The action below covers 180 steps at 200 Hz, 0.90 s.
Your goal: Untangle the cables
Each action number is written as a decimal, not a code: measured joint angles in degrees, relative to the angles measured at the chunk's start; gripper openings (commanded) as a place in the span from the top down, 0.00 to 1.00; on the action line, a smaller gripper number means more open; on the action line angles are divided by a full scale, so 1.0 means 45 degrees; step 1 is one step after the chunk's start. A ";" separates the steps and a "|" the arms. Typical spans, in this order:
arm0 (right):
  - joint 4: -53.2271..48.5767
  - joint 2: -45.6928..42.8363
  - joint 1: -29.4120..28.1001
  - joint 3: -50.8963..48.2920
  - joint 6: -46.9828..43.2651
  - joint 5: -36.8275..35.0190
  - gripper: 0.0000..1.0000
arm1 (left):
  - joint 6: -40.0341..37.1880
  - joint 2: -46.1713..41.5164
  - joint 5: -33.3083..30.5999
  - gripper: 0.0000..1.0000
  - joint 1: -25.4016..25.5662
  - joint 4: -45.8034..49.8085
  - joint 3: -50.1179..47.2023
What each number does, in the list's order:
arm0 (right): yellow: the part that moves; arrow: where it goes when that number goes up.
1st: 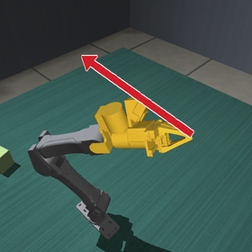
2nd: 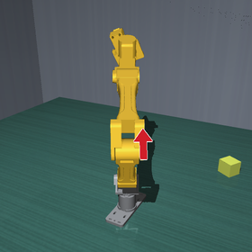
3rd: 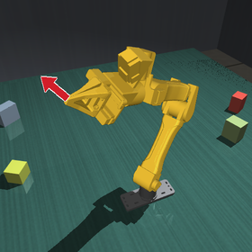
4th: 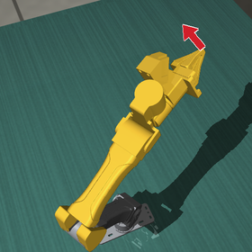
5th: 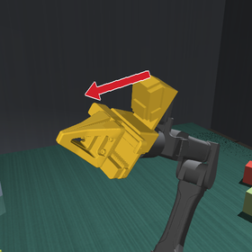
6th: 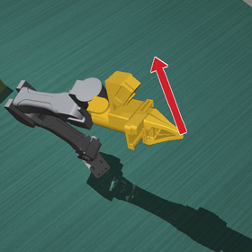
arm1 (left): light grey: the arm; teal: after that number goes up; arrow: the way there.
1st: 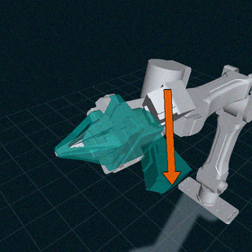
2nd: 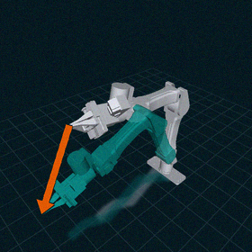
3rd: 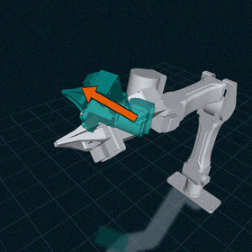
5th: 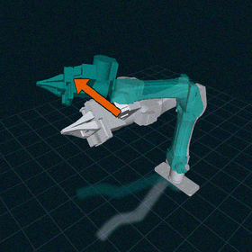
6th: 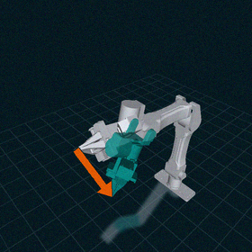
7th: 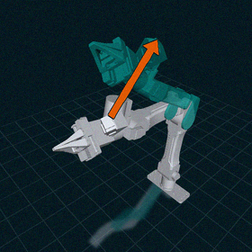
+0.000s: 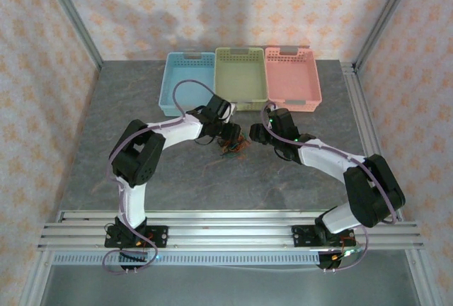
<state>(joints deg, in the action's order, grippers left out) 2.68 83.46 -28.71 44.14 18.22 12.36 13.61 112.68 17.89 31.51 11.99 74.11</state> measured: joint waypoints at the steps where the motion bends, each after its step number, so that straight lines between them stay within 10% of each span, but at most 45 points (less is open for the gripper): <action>1: 0.0000 0.0000 0.0000 0.0000 0.0000 -0.0005 0.42 | -0.0034 0.0000 0.0015 0.57 0.0000 0.0000 0.0000; 88: 0.0083 -0.0005 0.0000 -0.0034 0.0005 -0.0126 0.44 | 0.0636 -0.2064 -0.0112 1.00 0.0005 -0.0306 -0.1224; 180: 0.2021 -0.0529 -0.0112 -0.1005 0.0049 0.1462 0.42 | 0.1345 -0.5285 -0.0291 1.00 0.0515 -0.1200 -0.3891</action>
<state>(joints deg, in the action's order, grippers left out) 11.77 81.08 -29.21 39.62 18.44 18.94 19.66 88.90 16.58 33.82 6.59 56.60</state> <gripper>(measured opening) 0.585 0.046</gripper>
